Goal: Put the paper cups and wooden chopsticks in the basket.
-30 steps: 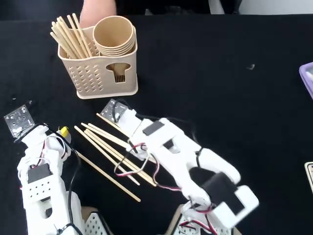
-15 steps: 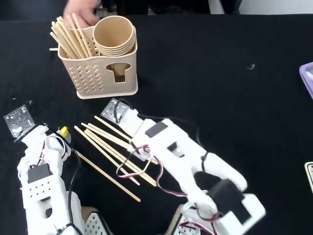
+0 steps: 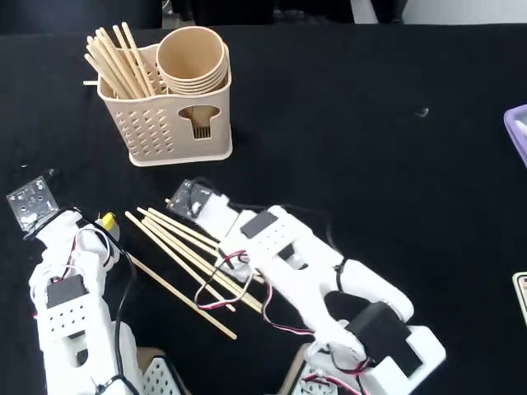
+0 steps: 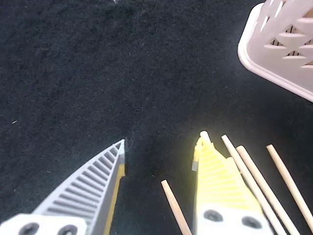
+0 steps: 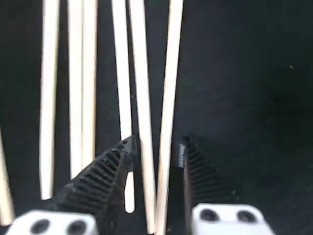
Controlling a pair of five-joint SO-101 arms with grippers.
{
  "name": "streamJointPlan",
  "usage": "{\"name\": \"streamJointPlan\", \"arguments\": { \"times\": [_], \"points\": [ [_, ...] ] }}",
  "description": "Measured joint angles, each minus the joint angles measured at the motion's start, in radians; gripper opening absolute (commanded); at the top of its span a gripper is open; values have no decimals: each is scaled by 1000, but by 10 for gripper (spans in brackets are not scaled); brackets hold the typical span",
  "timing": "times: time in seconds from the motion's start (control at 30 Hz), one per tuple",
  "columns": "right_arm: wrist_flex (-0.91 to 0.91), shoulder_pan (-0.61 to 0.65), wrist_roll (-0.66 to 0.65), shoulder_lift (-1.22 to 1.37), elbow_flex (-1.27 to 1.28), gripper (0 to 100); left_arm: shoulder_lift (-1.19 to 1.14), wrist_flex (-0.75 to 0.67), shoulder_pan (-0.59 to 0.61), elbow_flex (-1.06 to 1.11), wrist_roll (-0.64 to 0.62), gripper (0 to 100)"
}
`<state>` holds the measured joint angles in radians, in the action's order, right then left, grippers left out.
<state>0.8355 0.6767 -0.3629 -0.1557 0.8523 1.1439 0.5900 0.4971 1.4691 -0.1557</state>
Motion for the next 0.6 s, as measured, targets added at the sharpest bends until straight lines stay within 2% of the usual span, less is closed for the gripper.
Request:
{"name": "streamJointPlan", "arguments": {
  "times": [0.17,0.37,0.43,0.5,0.6],
  "points": [
    [37,6,0,12,-15,162,0,0,0,0,0,223],
    [-34,6,-2,58,-15,158,0,0,0,0,0,223],
    [-40,6,-2,74,-17,112,0,0,0,0,0,223],
    [-40,5,-2,81,-26,25,0,0,0,0,0,223],
    [-48,3,-2,83,-29,12,0,0,0,0,0,223]
  ]
}}
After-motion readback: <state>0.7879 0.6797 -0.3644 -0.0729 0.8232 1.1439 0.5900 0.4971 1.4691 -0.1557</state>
